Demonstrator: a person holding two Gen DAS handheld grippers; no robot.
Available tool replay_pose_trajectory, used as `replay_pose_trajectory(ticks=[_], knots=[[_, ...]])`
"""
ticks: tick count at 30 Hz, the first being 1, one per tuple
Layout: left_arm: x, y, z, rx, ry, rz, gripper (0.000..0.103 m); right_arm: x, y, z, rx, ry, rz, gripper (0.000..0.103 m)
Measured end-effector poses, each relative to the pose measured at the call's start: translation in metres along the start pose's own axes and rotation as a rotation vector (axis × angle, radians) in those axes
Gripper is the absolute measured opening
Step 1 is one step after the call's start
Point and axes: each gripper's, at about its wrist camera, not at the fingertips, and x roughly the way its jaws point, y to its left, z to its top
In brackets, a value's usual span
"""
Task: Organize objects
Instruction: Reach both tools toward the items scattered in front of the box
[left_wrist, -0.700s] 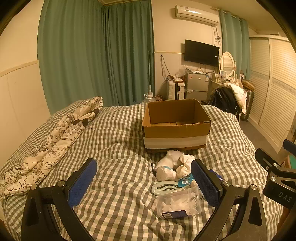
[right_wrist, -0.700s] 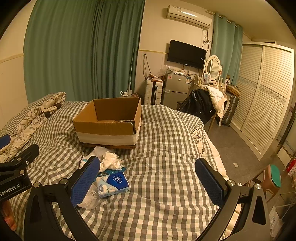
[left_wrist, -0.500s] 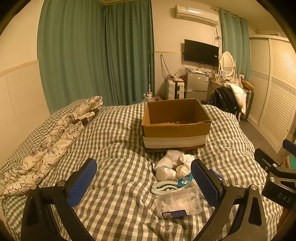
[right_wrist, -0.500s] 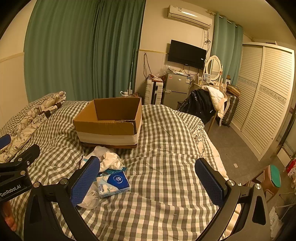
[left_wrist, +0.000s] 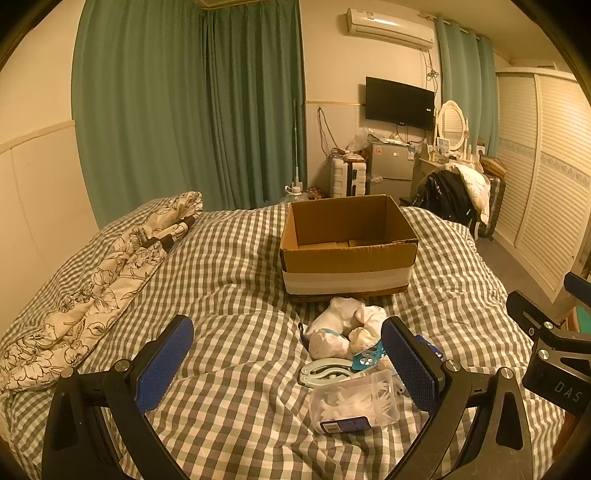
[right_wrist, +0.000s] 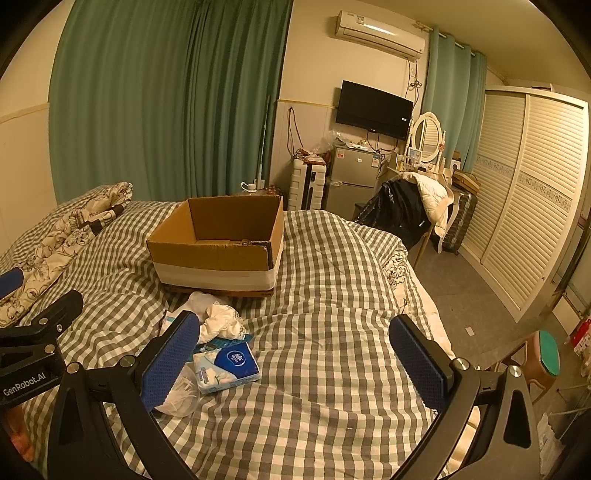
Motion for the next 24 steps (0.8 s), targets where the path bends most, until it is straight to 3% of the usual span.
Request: replay_pose_trajectory(ticks=[1,2,19,24], knots=[[0.0,0.0,0.0,0.0,0.0,0.001,0.103,0.0,0.0,0.0,0.0,-0.001,-0.001,0.103],[0.0,0.0,0.0,-0.051,0.003,0.081,0.103,-0.001,0.0,0.001,0.0,-0.002,-0.002,0.103],[-0.006,-0.004,0.001,-0.04,0.008,0.076,0.103,-0.017,-0.002,0.008,-0.008,-0.022,-0.004,0.103],[-0.008,-0.003,-0.006,-0.009,0.006,0.038,0.103,-0.023,-0.001,0.009,-0.016,-0.024,-0.005,0.103]])
